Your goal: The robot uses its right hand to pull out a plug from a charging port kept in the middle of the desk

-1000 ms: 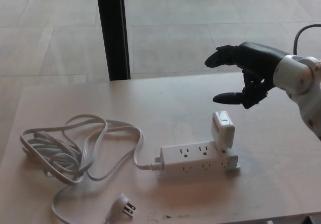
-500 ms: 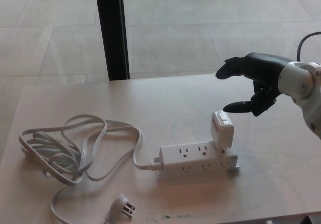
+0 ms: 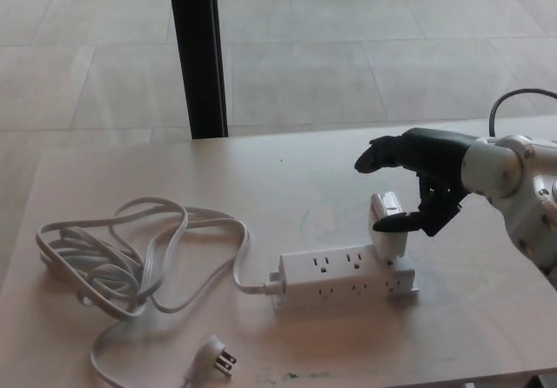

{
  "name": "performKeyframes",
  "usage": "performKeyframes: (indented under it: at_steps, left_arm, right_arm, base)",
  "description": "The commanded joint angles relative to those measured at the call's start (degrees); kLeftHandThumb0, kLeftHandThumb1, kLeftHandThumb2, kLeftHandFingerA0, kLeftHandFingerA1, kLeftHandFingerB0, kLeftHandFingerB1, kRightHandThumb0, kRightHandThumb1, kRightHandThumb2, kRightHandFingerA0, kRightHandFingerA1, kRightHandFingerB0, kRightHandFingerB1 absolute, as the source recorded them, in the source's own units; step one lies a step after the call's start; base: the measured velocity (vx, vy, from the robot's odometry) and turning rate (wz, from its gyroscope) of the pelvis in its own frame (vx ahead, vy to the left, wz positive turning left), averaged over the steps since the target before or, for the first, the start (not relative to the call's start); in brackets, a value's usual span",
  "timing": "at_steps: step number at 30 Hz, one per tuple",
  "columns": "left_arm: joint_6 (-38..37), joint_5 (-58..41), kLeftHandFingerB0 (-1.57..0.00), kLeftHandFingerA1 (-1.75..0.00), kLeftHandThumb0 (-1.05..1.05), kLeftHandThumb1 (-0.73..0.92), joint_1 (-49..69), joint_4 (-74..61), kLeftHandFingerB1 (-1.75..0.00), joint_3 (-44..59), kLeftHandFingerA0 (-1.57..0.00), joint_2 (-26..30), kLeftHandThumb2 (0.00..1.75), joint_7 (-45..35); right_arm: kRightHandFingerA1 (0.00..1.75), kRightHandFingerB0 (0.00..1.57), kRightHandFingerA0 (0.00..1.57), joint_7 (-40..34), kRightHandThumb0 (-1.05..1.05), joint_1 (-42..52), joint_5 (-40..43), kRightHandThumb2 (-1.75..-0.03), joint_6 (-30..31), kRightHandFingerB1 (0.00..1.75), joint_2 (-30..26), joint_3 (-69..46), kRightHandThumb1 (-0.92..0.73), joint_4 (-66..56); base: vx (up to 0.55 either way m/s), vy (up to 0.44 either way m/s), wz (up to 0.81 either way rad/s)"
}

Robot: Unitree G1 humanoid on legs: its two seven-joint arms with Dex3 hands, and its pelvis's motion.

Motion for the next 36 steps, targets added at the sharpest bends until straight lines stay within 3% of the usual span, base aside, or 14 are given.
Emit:
performKeyframes:
  at_steps: [1,5,6,9,10,12,15,20,21,27,30,32,33,36]
  left_arm:
    - [-0.3,-0.4,-0.30,-0.50,-0.78,0.92,-0.4,0.3,-0.38,-0.1,-0.60,1.0,0.77,0.2]
    - [-0.2,-0.5,-0.30,-0.50,-0.75,0.92,-0.4,-0.7,-0.38,-0.1,-0.58,1.0,0.76,0.2]
    - [-0.3,-0.5,-0.24,-0.62,-0.72,0.79,-0.2,-1.0,-0.50,0.0,-0.52,1.0,1.14,0.1]
    - [-0.3,-1.0,-0.30,-0.48,-0.75,0.92,-0.2,-1.3,-0.38,0.4,-0.55,0.8,0.75,0.0]
    - [0.1,-1.2,-0.25,-0.60,-0.72,0.77,0.0,-1.7,-0.50,0.5,-0.50,0.8,1.12,-0.3]
    - [0.2,-1.2,-0.30,-0.49,-0.77,0.92,-0.1,-1.3,-0.37,0.5,-0.57,0.8,0.76,-0.4]
    - [0.0,-0.9,-0.24,-0.58,-0.76,0.82,0.2,-2.1,-0.49,0.2,-0.48,0.7,1.13,-0.4]
    - [0.1,-1.2,-0.31,-0.49,-0.76,0.92,-0.4,-1.4,-0.38,0.5,-0.57,0.9,0.75,-0.5]
    - [0.0,-1.1,-0.25,-0.58,-0.77,0.82,-0.4,-1.3,-0.50,0.5,-0.48,0.9,1.13,-0.5]
    - [0.4,-1.4,-0.30,-0.50,-0.78,0.92,-0.6,-1.2,-0.38,0.7,-0.57,0.7,0.77,-0.2]
    - [-0.5,-1.6,-0.24,-0.59,-0.77,0.81,-0.2,-1.1,-0.50,1.0,-0.48,0.8,1.14,-1.1]
    - [-0.4,-1.3,-0.29,-0.50,-0.76,0.92,0.2,-1.7,-0.39,0.8,-0.56,0.8,0.77,-0.6]
    - [-0.3,-1.3,-0.25,-0.58,-0.76,0.81,0.2,-1.6,-0.50,0.7,-0.48,0.8,1.13,-0.6]
    - [-0.2,-1.2,-0.31,-0.48,-0.78,0.92,-0.3,-0.7,-0.38,0.7,-0.55,0.9,0.76,-0.2]
  right_arm:
    - [1.19,0.16,0.59,1.7,-0.95,1.0,-1.3,-0.62,0.2,0.32,-0.8,-0.4,-0.65,1.2]
    - [1.38,0.16,0.60,1.4,-0.91,1.5,-2.0,-0.62,0.1,0.31,-1.6,-0.8,-0.64,1.4]
    - [1.36,0.15,0.59,1.5,-0.90,2.1,-2.1,-0.62,-0.2,0.31,-2.3,-1.1,-0.64,0.8]
    - [0.97,0.09,0.50,2.3,-0.97,2.4,-2.1,-0.92,0.6,0.39,-2.5,-1.4,-0.56,0.0]
    - [0.99,0.09,0.54,2.2,-0.89,2.3,-2.4,-0.91,0.8,0.41,-2.4,-1.3,-0.51,0.0]
    - [1.48,0.14,0.57,2.0,-0.91,2.2,-2.9,-0.63,0.6,0.32,-2.0,-1.1,-0.63,0.4]
    - [1.38,0.15,0.61,2.1,-0.91,1.9,-3.0,-0.63,0.3,0.30,-1.6,-1.2,-0.63,1.0]
    - [1.32,0.12,0.77,2.4,-0.92,1.0,-3.0,-0.88,0.9,0.41,0.6,-1.2,-0.50,2.1]
    - [1.30,0.11,0.75,2.6,-0.92,0.9,-3.1,-0.88,0.9,0.42,0.8,-1.2,-0.50,2.0]
    - [1.51,0.16,0.66,2.1,-0.87,1.4,-3.2,-0.63,0.1,0.33,1.0,-1.5,-0.59,1.8]
    - [1.28,0.20,0.61,1.9,-0.87,2.2,-3.4,-0.61,-0.4,0.31,0.3,-1.7,-0.60,2.0]
    - [1.24,0.24,0.56,2.3,-0.82,2.7,-3.2,-0.59,-0.4,0.32,-0.3,-2.1,-0.59,1.7]
    - [1.00,0.26,0.51,2.6,-0.79,2.8,-3.1,-0.59,-0.3,0.31,-0.6,-2.2,-0.58,1.8]
    - [1.01,0.32,0.58,2.9,-0.70,2.9,-3.2,-0.58,0.0,0.34,-1.0,-2.4,-0.56,2.2]
  base:
    - [0.00,0.000,0.00]
    - [0.00,0.000,0.00]
    - [0.00,0.000,0.00]
    - [0.00,0.000,0.00]
    - [0.00,0.000,0.00]
    - [0.00,0.000,0.00]
    - [0.00,0.000,0.00]
    - [0.00,0.000,0.00]
    - [0.00,0.000,0.00]
    - [0.00,0.000,0.00]
    - [0.00,0.000,0.00]
    - [0.00,0.000,0.00]
    - [0.00,0.000,0.00]
    - [0.00,0.000,0.00]
